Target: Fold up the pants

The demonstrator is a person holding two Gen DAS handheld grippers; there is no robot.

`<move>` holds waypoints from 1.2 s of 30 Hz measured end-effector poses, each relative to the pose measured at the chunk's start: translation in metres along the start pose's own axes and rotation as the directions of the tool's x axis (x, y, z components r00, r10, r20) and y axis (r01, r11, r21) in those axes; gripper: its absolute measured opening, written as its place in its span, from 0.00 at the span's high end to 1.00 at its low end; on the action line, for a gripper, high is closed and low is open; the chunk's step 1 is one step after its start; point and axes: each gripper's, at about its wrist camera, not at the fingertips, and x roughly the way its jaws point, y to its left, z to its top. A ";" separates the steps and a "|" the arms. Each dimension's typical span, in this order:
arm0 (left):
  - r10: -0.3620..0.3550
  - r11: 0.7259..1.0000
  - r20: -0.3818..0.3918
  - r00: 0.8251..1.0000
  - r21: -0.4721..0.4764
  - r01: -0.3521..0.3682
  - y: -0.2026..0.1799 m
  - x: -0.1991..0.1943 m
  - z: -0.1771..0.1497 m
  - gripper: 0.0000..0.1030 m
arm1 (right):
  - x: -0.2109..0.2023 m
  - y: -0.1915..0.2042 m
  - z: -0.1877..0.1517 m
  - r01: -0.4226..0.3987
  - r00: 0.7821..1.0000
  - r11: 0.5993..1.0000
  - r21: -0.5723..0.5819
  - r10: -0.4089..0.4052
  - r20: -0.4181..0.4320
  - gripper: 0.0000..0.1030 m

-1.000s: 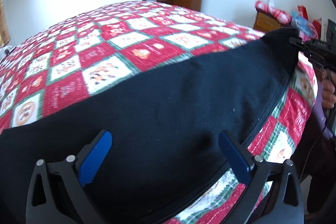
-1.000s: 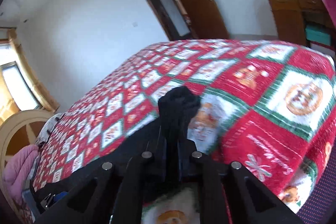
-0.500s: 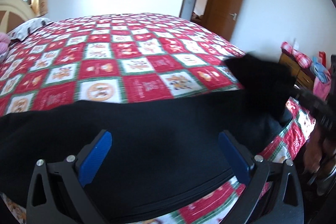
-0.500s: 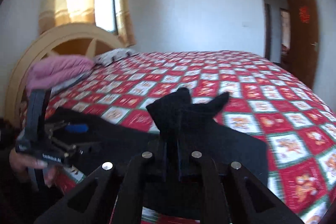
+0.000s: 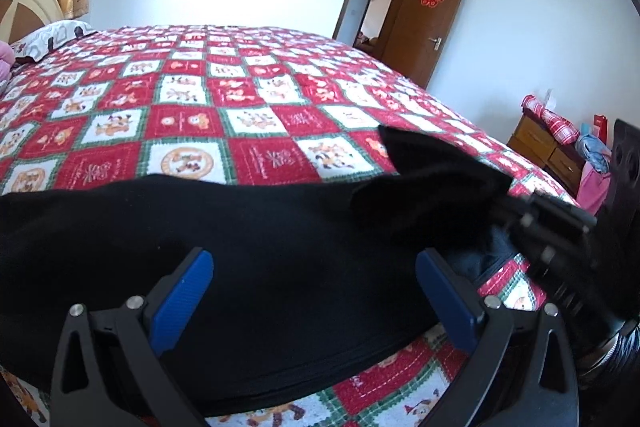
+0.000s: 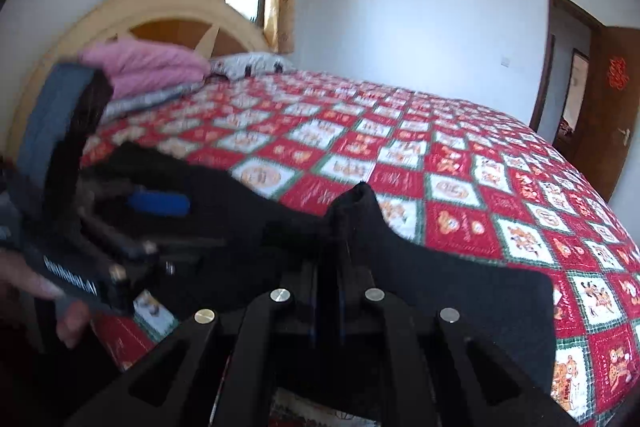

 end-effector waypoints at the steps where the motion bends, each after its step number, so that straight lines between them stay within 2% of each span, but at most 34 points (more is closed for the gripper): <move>1: 0.004 1.000 0.000 1.000 -0.003 -0.004 0.001 0.000 0.000 0.00 | -0.005 -0.006 0.003 0.005 1.000 1.000 0.030 -0.006 0.028 0.93; 3: 0.011 1.000 0.003 1.000 -0.011 -0.011 0.004 0.000 0.000 0.00 | -0.004 -0.014 0.005 -0.013 0.999 0.996 0.086 0.009 0.054 0.93; 6: 0.040 0.999 0.007 0.999 -0.028 -0.039 0.013 -0.003 -0.002 0.00 | 0.017 -0.002 -0.004 -0.034 0.999 0.999 0.040 0.035 -0.012 0.93; 8: 0.049 0.998 0.000 0.999 -0.044 -0.049 0.019 -0.004 -0.003 0.00 | 0.032 0.009 -0.010 -0.065 0.994 0.998 0.003 0.065 -0.092 0.93; 12: 0.042 0.997 -0.018 0.999 -0.058 -0.043 0.023 -0.002 -0.004 0.00 | 0.055 0.032 -0.024 -0.086 0.974 0.990 -0.108 0.061 -0.218 0.88; 14: 0.031 0.998 -0.024 0.999 -0.054 -0.033 0.021 0.001 -0.003 0.00 | 0.053 0.043 -0.028 -0.051 0.977 0.980 -0.193 0.009 -0.212 0.81; 16: 0.021 0.999 -0.032 0.999 -0.038 -0.022 0.016 0.004 0.001 0.00 | 0.046 0.044 -0.029 -0.061 0.971 0.973 -0.222 0.006 -0.239 0.67; 17: 0.022 1.000 -0.037 0.999 -0.022 -0.022 0.011 0.007 0.003 0.00 | 0.038 0.042 -0.029 -0.060 0.972 0.971 -0.230 0.004 -0.235 0.64; 18: 0.020 1.000 -0.041 0.999 -0.012 -0.021 0.008 0.009 0.004 0.00 | 0.028 0.037 -0.028 -0.044 0.977 0.972 -0.232 -0.006 -0.211 0.54; 20: 0.008 1.000 -0.067 0.998 0.010 -0.008 -0.001 0.019 0.009 0.03 | 0.015 0.023 -0.026 -0.012 0.984 0.977 -0.214 -0.026 -0.177 0.44; 21: -0.003 1.000 -0.078 0.997 0.011 0.004 -0.006 0.024 0.011 0.05 | 0.010 0.015 -0.025 0.005 0.986 0.980 -0.201 -0.038 -0.163 0.44; 24: -0.050 0.998 -0.127 0.991 0.036 0.055 -0.023 0.045 0.016 0.15 | 0.000 -0.020 -0.020 0.102 0.987 0.989 -0.108 -0.114 -0.115 0.44; 27: -0.058 0.997 -0.190 0.980 0.044 0.068 -0.035 0.067 0.017 0.25 | -0.005 -0.060 -0.019 0.184 0.980 0.981 0.057 -0.179 -0.082 0.44; 29: -0.040 0.998 -0.231 0.972 0.038 0.050 -0.038 0.078 0.014 0.32 | -0.006 -0.081 -0.021 0.214 0.976 0.965 0.153 -0.202 -0.086 0.44; 30: -0.022 0.999 -0.216 0.976 0.043 0.032 -0.039 0.078 0.014 0.34 | -0.006 -0.091 -0.024 0.224 0.974 0.955 0.194 -0.210 -0.088 0.44; 31: -0.021 0.999 -0.211 0.977 0.037 0.030 -0.039 0.077 0.014 0.42 | -0.006 -0.098 -0.024 0.232 0.972 0.948 0.216 -0.217 -0.093 0.44; 32: -0.023 0.999 -0.207 0.978 0.027 0.029 -0.038 0.076 0.014 0.59 | -0.006 -0.103 -0.026 0.235 0.971 0.942 0.239 -0.217 -0.100 0.44; 34: -0.031 0.999 -0.203 0.979 -0.002 0.032 -0.033 0.074 0.015 0.73 | -0.005 -0.110 -0.028 0.232 0.972 0.933 0.274 -0.210 -0.107 0.44; 35: -0.044 0.999 -0.196 0.980 -0.019 0.041 -0.031 0.072 0.015 0.88 | -0.005 -0.111 -0.028 0.233 0.972 0.931 0.282 -0.211 -0.108 0.44; 36: -0.058 0.998 -0.188 0.980 -0.034 0.053 -0.029 0.070 0.015 0.89 | -0.006 -0.112 -0.029 0.232 0.972 0.930 0.286 -0.210 -0.108 0.44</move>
